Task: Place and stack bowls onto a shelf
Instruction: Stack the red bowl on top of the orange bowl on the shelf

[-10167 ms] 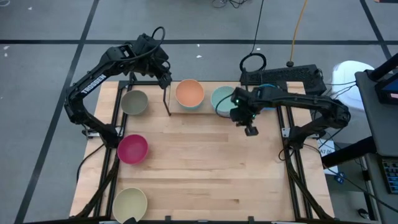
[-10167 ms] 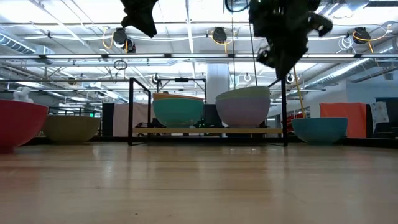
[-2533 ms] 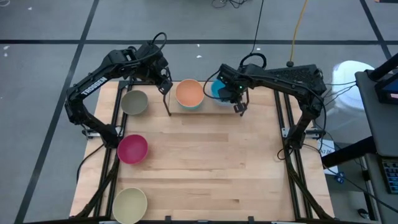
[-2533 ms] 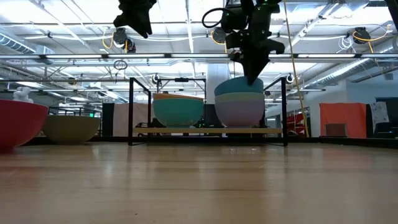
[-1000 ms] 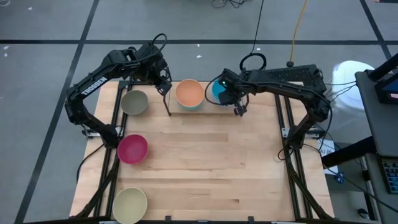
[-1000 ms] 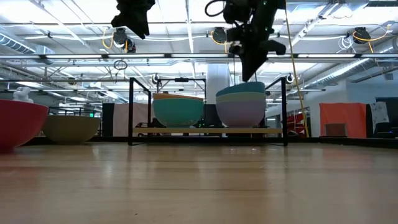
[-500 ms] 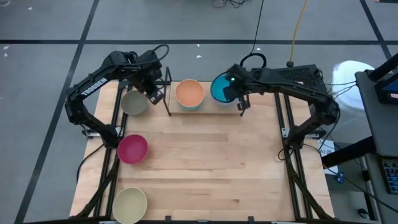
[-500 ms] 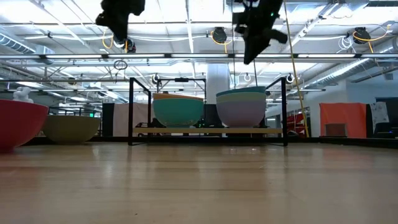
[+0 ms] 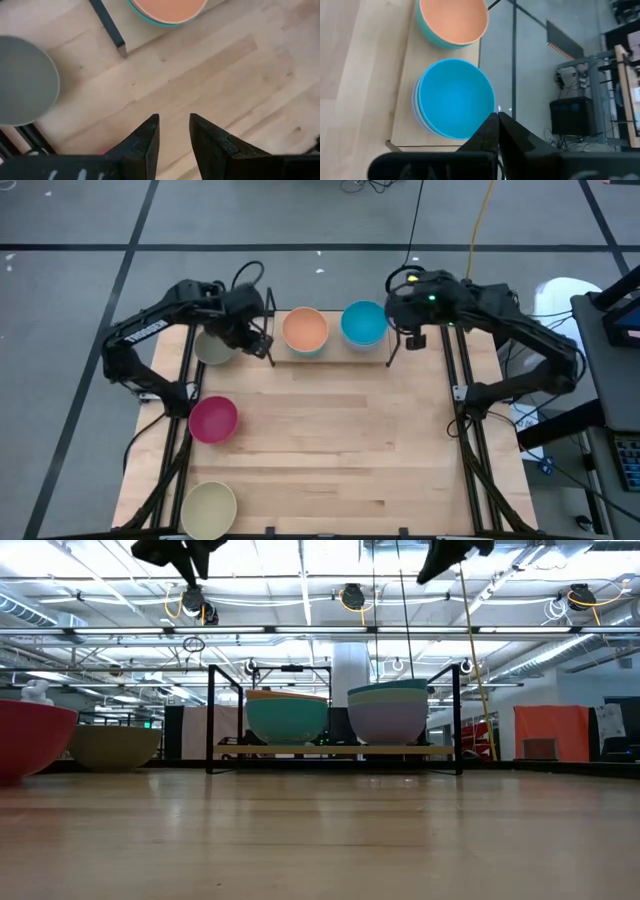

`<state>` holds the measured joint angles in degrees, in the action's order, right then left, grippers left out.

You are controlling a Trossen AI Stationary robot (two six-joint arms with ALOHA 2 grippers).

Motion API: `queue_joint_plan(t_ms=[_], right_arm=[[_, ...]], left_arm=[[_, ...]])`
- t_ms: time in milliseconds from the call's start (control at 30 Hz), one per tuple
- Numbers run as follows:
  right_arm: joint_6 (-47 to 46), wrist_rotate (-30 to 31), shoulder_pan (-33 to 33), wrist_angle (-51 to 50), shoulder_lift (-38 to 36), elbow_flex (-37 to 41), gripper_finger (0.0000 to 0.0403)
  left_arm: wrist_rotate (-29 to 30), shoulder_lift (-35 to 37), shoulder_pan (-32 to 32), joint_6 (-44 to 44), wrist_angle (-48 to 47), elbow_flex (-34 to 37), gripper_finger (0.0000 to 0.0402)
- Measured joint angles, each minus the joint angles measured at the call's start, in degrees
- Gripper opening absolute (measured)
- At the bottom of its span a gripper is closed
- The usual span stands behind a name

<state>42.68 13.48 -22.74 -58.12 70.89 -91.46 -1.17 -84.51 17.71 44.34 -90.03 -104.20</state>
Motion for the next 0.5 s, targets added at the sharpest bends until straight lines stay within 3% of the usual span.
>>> queue_joint_plan(t_ms=[333, 500], right_arm=[[0.0, 0.0, 0.0, -0.4, -6.8, 0.0, 0.0], [0.0, 0.0, 0.0, -0.4, -9.0, 0.0, 0.0]], left_arm=[[10.7, 0.0, -17.4, 21.3, 0.1, 0.2, 0.0113], [11.2, 0.0, -25.4, 32.8, 0.1, 6.8, 0.0113]])
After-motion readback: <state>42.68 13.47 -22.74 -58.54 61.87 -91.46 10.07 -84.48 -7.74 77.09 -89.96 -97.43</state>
